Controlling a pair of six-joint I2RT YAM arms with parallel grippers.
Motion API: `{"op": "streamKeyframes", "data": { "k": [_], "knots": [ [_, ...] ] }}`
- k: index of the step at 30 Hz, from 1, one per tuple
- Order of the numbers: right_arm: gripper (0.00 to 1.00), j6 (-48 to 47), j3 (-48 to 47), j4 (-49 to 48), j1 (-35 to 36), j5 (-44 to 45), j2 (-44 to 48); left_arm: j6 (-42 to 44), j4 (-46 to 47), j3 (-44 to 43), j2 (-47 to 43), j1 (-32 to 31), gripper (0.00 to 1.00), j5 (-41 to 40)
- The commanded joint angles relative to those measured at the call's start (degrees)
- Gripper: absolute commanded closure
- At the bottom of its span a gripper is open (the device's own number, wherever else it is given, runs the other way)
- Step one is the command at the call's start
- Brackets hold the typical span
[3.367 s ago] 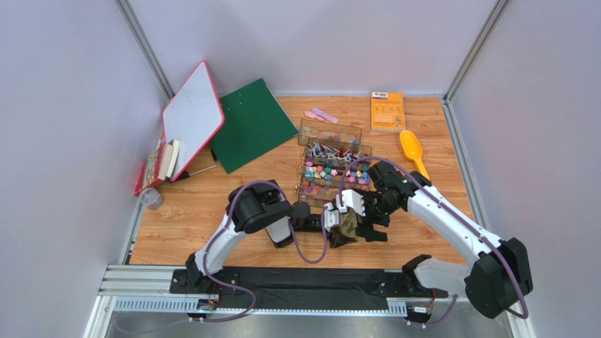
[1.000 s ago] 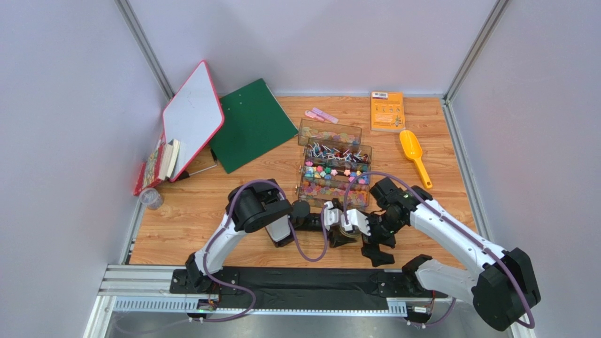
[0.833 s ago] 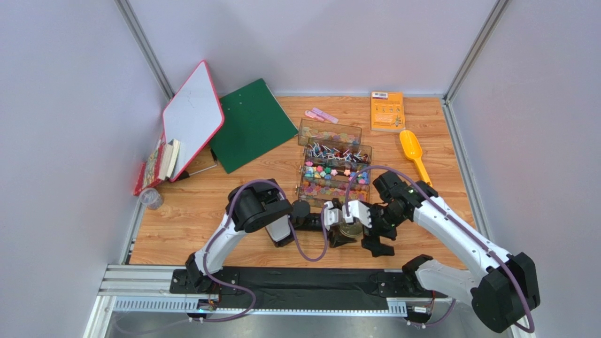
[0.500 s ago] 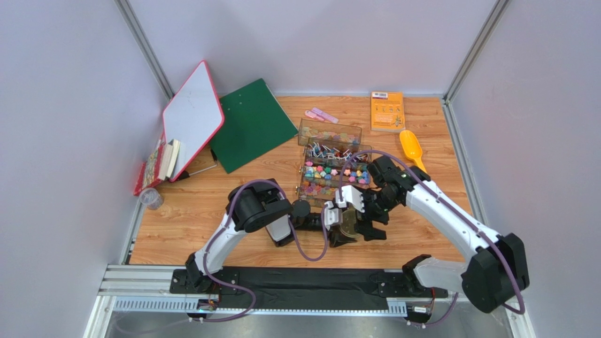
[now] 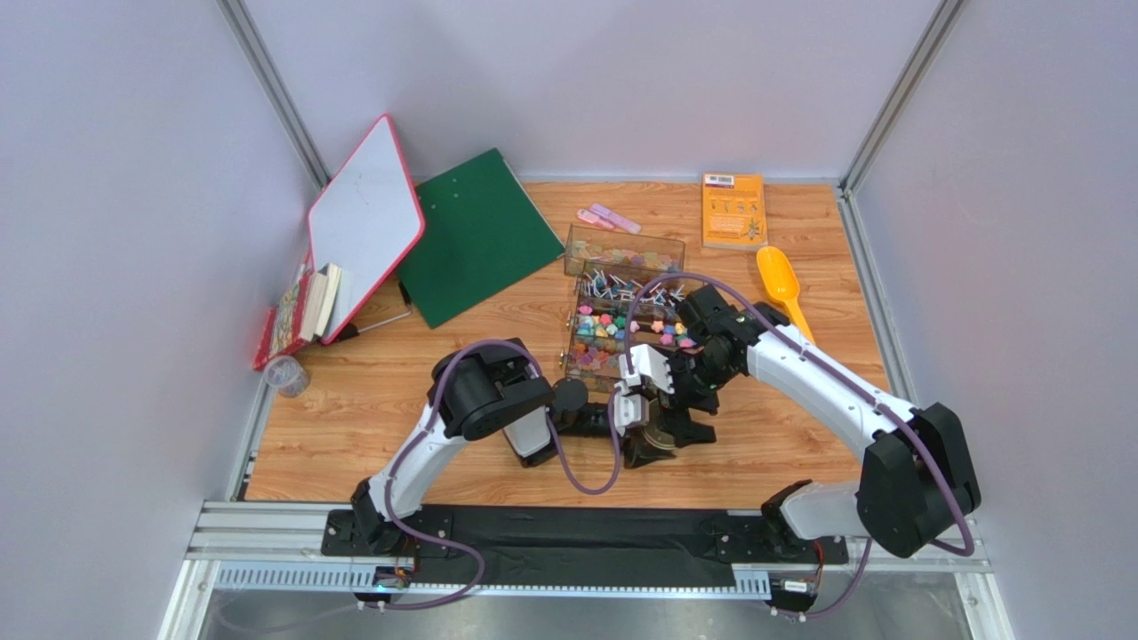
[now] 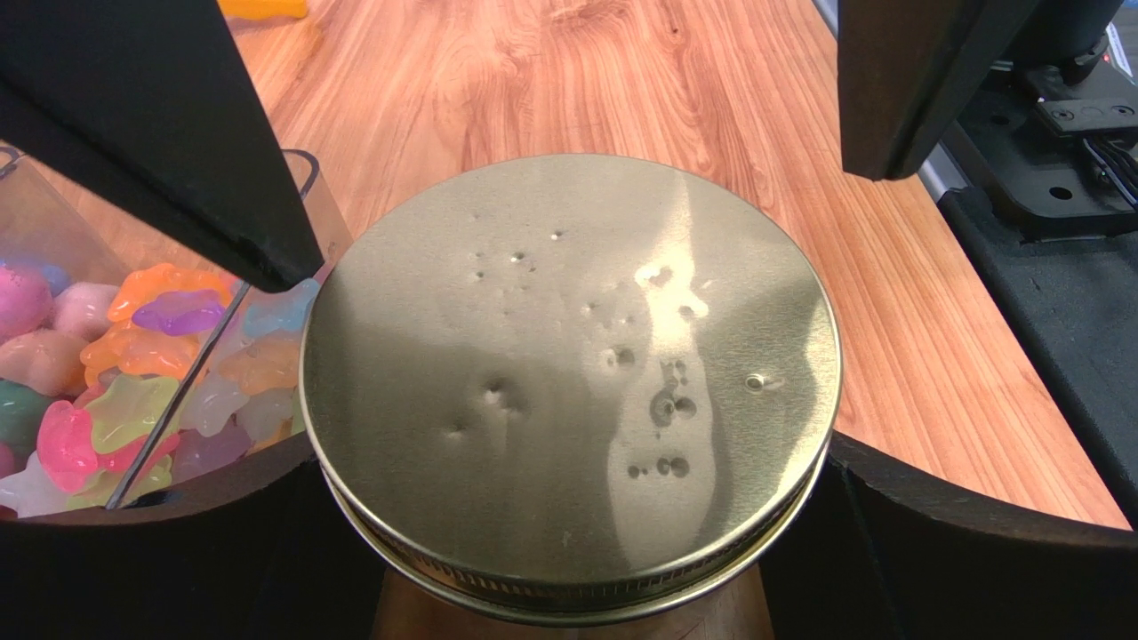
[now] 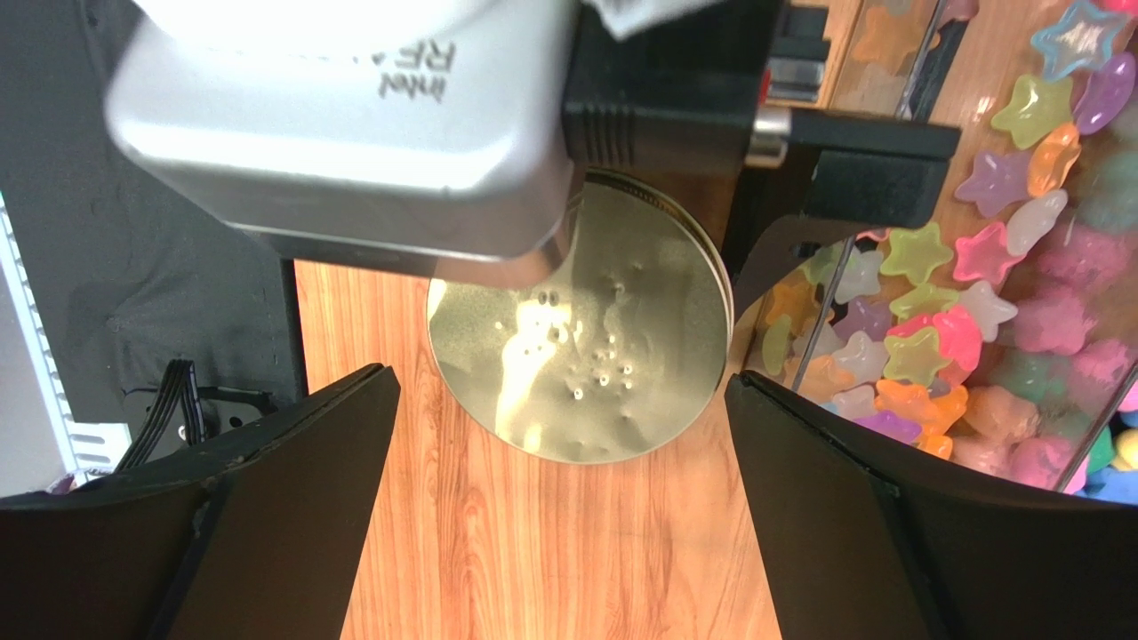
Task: Pack the candies
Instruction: Screw the bottle lid onto the packing bottle.
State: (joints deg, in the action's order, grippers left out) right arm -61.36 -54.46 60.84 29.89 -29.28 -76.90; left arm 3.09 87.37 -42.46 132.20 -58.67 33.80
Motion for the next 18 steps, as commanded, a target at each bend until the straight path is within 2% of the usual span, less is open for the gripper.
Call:
{"op": "streamKeyframes", "data": {
  "k": [1,18],
  "knots": [
    [0.00,-0.6,-1.1,-2.5,0.9,-2.4,-0.2,4.6,-15.0,1.5,4.1,1.5,1.00,-3.5],
    [0.00,0.7,6.2,0.0,1.6,-1.9,3.5,4.1,-15.0,1.1,3.9,2.5,1.00,-4.9]
  ]
}}
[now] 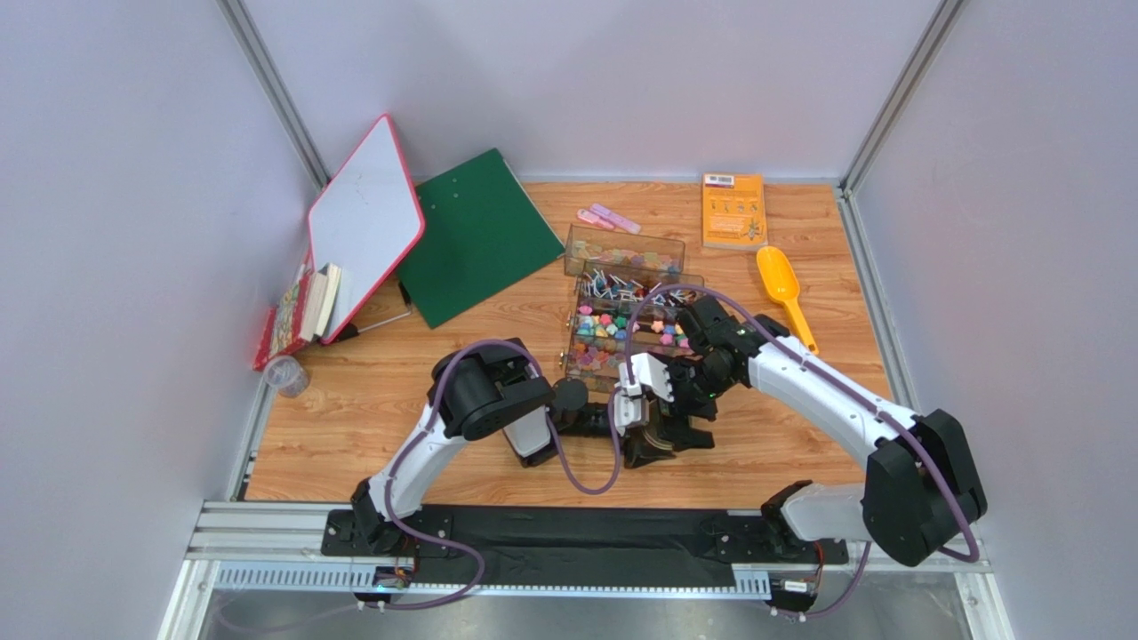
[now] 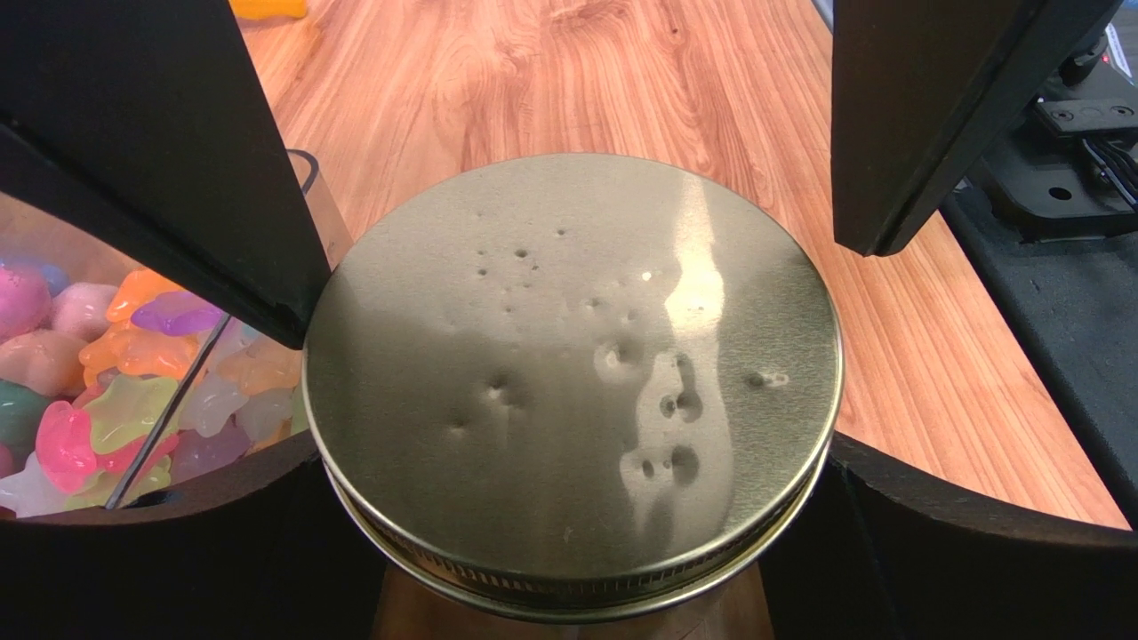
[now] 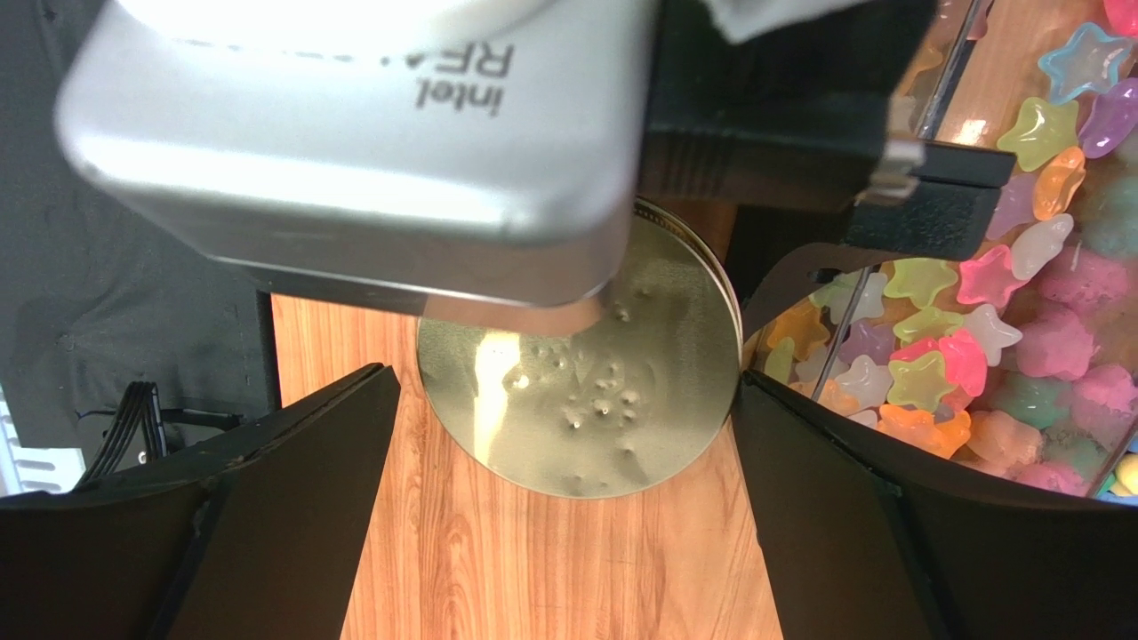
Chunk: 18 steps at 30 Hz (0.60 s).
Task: Pack the candies
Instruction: Screw the bottle lid onto the packing bottle.
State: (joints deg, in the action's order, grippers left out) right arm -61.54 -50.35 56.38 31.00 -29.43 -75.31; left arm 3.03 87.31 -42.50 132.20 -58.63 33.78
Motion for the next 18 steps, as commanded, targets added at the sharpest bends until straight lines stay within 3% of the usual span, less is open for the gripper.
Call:
{"op": "streamKeyframes", "data": {
  "k": [1,18],
  "knots": [
    [0.00,1.2,2.3,5.0,0.5,-1.5,2.6,4.0,-15.1,1.1,3.9,2.6,1.00,-4.9],
    [0.00,2.4,6.8,7.6,0.5,-0.8,7.5,2.1,-15.8,0.6,3.9,3.7,1.00,-4.2]
  ]
}}
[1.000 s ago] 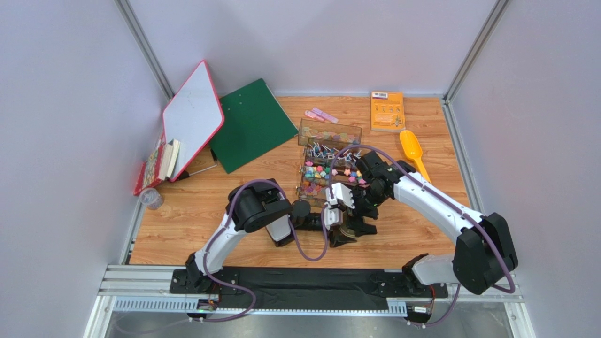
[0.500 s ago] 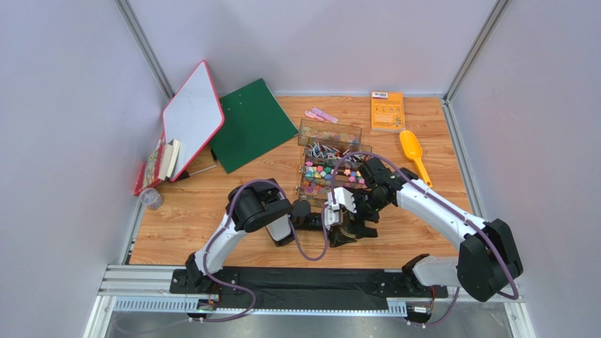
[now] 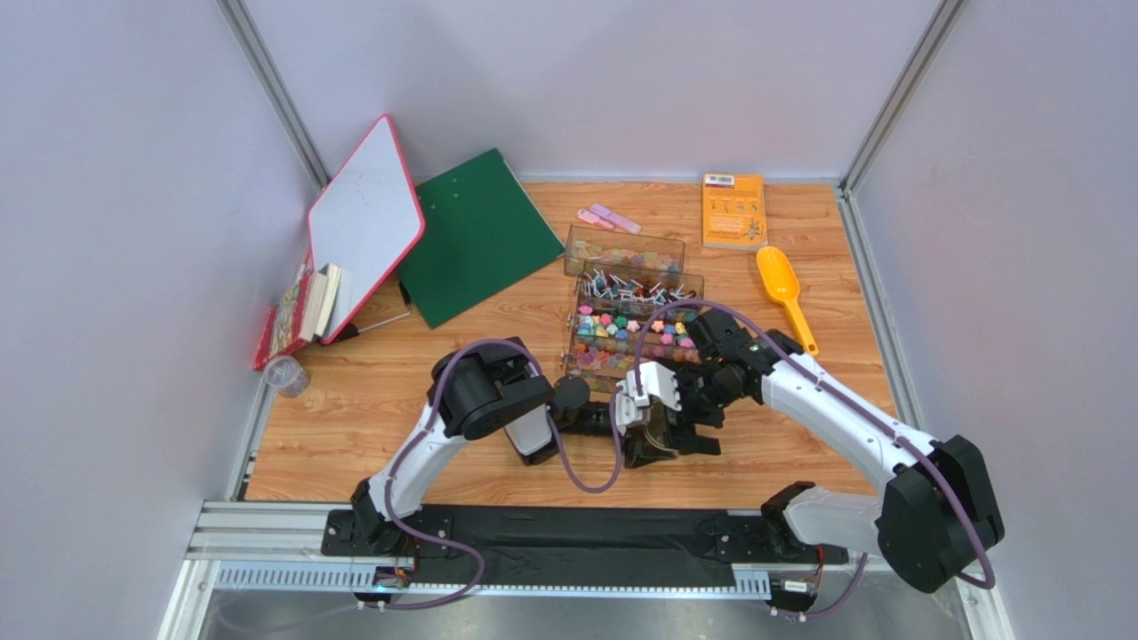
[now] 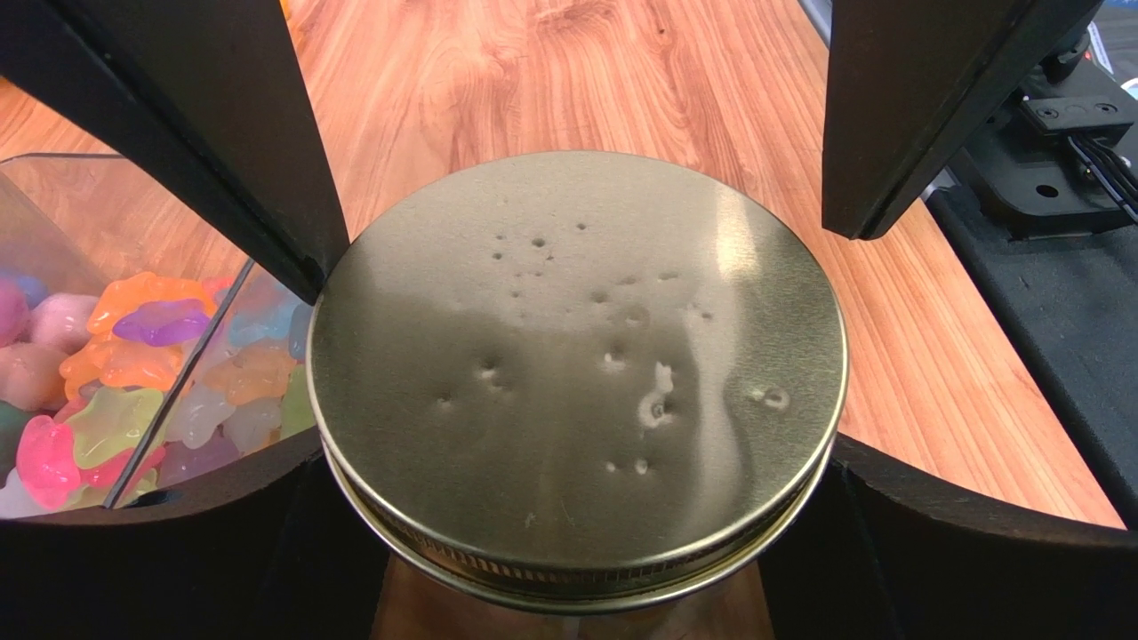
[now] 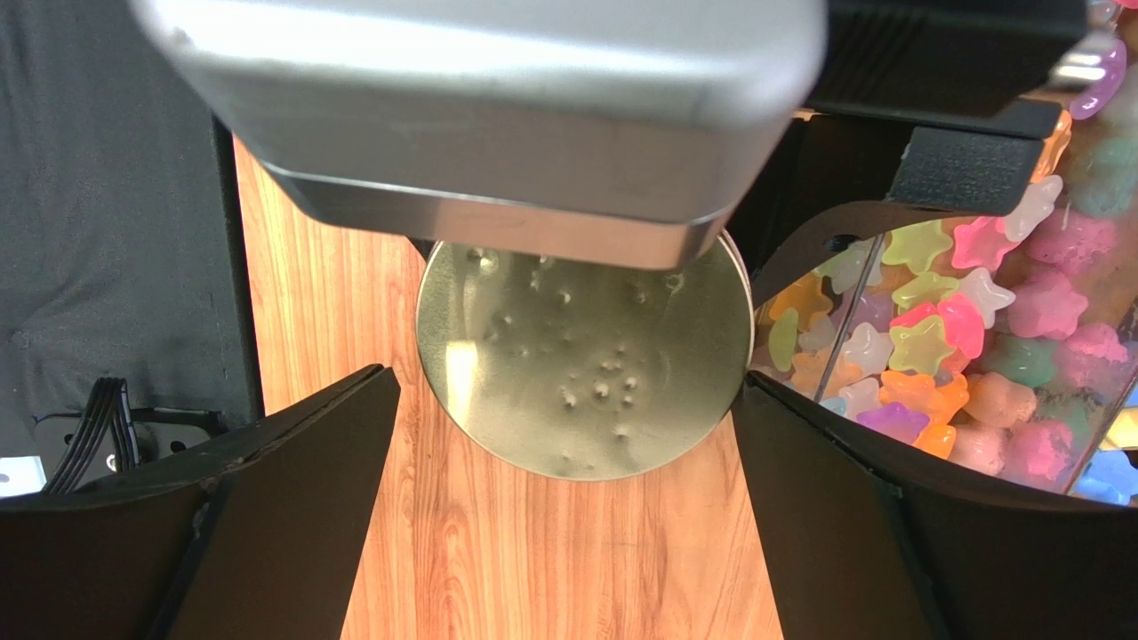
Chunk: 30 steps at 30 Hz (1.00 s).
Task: Pack the candies
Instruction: Screw the bottle lid onto the packing bottle.
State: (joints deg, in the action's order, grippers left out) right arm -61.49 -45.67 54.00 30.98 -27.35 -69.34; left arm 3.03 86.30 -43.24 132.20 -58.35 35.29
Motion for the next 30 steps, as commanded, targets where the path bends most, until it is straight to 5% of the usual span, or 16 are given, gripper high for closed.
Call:
{"op": "streamKeyframes", "data": {
  "k": [1,5,6,7,12,13,30],
  "knots": [
    [0.00,2.3,2.4,10.1,0.5,-3.0,1.8,2.2,-14.8,1.2,3.9,3.4,1.00,-5.8],
    [0.00,2.4,2.5,9.3,0.5,-2.4,2.0,3.6,-17.6,0.9,3.3,3.3,0.93,-3.0],
    [0.00,2.4,2.4,8.6,0.5,-1.8,1.8,3.7,-18.2,0.6,3.2,3.3,0.84,-2.9],
    [0.00,2.4,1.9,8.2,0.5,-1.6,1.5,3.7,-18.8,0.7,2.7,3.3,0.65,-2.7],
    [0.00,2.7,-0.1,5.5,0.4,-0.7,0.3,5.9,-19.2,2.5,1.0,3.1,0.30,-0.9],
    [0.00,2.8,-0.5,5.2,0.5,-0.6,-0.1,5.9,-18.9,3.0,0.3,2.9,0.02,-0.8],
    [0.00,9.6,-8.4,2.1,-5.4,1.8,-3.9,8.8,-32.6,16.4,-21.7,3.0,0.00,3.8]
  ]
}}
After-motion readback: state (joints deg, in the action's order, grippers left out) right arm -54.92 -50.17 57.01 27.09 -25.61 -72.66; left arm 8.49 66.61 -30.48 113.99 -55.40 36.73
